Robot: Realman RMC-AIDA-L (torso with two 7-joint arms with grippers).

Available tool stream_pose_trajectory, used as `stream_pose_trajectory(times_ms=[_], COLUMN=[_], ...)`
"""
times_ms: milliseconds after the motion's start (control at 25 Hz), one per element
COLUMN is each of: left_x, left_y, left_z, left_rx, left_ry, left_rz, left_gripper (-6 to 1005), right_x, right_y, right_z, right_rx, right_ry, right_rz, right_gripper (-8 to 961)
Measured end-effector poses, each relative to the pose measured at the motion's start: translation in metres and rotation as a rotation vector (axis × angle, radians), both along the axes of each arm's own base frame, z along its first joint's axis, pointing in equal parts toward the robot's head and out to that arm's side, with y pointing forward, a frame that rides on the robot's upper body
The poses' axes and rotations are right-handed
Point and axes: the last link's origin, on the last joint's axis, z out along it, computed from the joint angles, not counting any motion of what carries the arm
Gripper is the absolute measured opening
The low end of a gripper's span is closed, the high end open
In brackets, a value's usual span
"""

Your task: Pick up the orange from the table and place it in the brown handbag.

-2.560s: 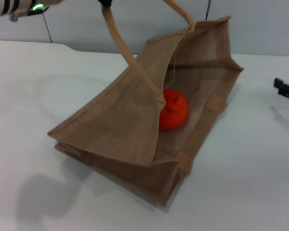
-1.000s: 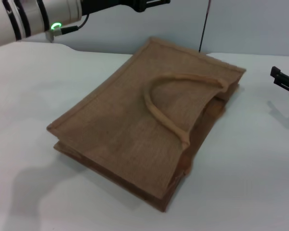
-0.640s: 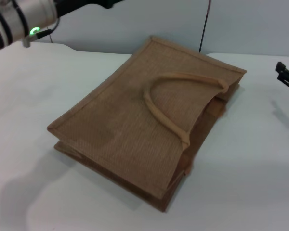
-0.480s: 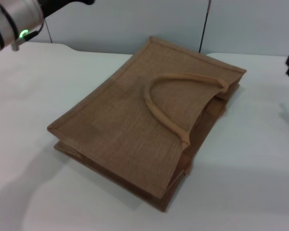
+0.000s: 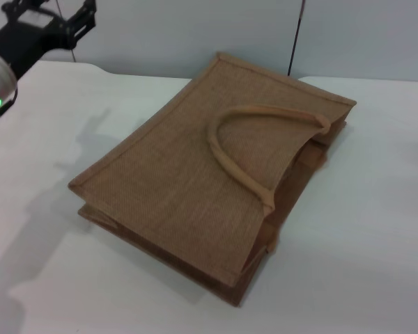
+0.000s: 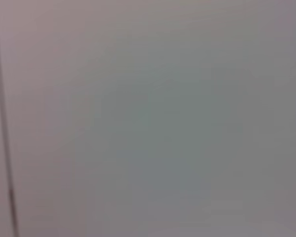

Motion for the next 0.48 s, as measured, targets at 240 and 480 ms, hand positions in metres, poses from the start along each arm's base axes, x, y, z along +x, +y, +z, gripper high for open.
stream_pose_trajectory(times_ms=[240,480], left_x=[-0.024,-0.035], left_y=[-0.018,-0.034], left_z=[-0.010,-0.019], left_rx=[0.002,-0.018], left_ry=[0.037,-0.001], left_rz=[0.020,-0.009], left_gripper=[743,654], right_x=[0.012,0.017], right_y=[-0.020,-0.032], right_z=[0.004,-0.001], right_rx=[0.049,0.039], right_ry=[0.032,0.009], right_rz=[-0.031,-0.045], right_gripper=[804,804])
